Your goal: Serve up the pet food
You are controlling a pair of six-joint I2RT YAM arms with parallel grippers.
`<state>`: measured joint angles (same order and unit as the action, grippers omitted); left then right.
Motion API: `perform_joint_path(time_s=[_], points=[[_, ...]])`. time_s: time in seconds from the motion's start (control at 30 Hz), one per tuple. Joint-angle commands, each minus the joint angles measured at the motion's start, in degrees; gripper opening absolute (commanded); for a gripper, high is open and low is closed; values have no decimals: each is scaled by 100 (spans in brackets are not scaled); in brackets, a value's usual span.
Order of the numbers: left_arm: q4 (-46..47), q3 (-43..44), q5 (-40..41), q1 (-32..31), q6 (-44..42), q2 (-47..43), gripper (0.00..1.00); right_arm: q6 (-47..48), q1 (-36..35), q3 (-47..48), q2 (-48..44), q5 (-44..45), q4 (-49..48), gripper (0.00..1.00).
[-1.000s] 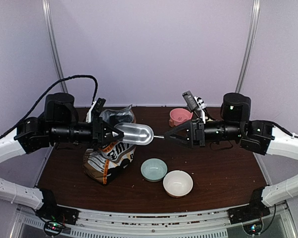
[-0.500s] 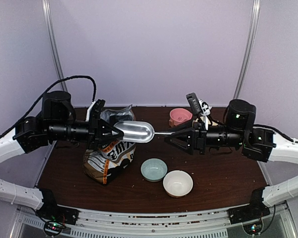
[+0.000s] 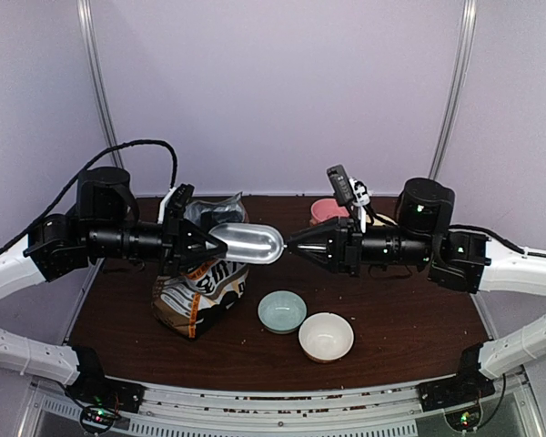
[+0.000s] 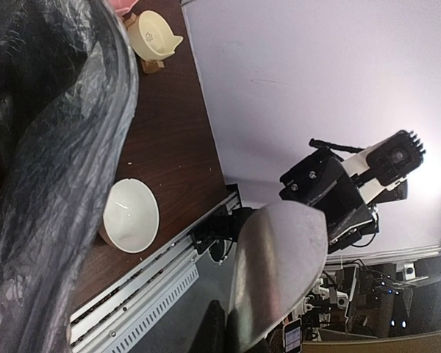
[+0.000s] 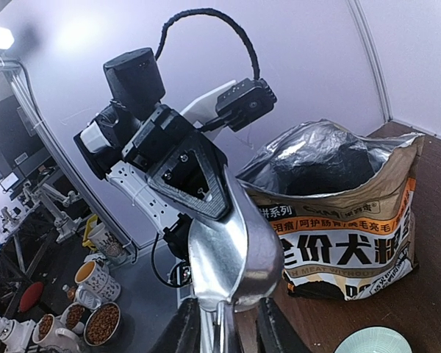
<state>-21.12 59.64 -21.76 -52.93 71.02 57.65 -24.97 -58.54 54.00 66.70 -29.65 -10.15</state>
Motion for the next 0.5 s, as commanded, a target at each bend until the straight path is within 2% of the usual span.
perform_joint_path(time_s=[0.0, 0.13, 0.3, 0.47], points=[[294, 51, -128, 28, 34, -24, 0, -36, -35, 253, 56, -91, -219, 24], [298, 49, -117, 28, 32, -34, 0, -25, -38, 284, 88, -115, -135, 18], [347, 40, -117, 28, 42, -41, 0, -73, -38, 291, 162, -241, -75, 25], [355, 47, -127, 28, 43, -51, 0, -104, -34, 299, 233, -278, -62, 25]])
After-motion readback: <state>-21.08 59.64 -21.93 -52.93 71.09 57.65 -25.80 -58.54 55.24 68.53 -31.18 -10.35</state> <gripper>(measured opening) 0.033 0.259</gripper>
